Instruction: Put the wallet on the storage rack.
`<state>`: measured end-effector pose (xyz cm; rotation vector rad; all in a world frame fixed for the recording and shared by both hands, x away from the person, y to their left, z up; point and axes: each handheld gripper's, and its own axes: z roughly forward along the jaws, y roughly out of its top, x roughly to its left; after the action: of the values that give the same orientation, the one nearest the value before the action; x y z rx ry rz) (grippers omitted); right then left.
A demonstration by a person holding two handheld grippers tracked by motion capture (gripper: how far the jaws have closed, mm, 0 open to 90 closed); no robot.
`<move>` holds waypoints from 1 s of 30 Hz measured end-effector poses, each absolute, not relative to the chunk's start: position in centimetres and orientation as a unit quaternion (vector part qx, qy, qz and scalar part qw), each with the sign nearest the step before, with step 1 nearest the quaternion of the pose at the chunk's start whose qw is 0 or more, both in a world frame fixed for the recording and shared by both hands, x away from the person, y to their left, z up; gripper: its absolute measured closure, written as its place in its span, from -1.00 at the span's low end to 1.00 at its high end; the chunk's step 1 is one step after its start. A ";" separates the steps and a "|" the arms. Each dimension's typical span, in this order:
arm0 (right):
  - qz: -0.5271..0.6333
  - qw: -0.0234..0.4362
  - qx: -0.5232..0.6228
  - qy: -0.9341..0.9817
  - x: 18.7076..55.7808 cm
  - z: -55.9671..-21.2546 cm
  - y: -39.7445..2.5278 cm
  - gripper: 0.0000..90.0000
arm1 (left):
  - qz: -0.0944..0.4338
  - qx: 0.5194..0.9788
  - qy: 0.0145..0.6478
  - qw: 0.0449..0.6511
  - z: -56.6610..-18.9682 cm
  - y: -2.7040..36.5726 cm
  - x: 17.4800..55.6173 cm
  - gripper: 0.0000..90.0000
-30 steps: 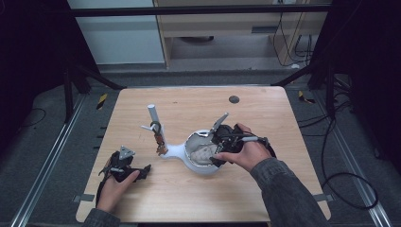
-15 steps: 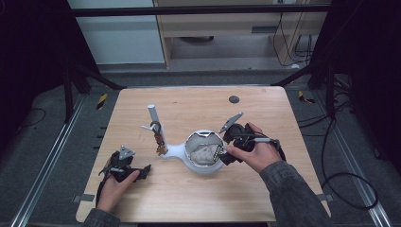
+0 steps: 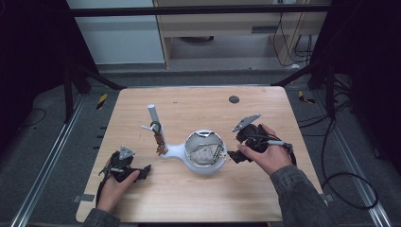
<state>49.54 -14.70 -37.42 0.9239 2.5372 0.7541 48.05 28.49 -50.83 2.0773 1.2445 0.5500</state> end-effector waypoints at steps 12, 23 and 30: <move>0.277 0.179 0.357 0.874 49.0 -38.8 -17.0 -0.81 | 0.209 0.791 0.475 0.323 -50.8 28.5 48.0 -1.00; 0.284 0.174 0.374 0.866 48.5 -39.9 -18.6 -0.82 | 0.210 0.791 0.475 0.324 -50.9 28.5 48.0 -1.00; 0.289 0.176 0.385 0.859 48.2 -40.8 -19.5 -0.82 | 0.209 0.790 0.476 0.324 -50.9 28.4 48.0 -1.00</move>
<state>48.20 -19.46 -40.79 1.0906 2.4322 0.8189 48.02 28.44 -50.85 2.0738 1.2484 0.5496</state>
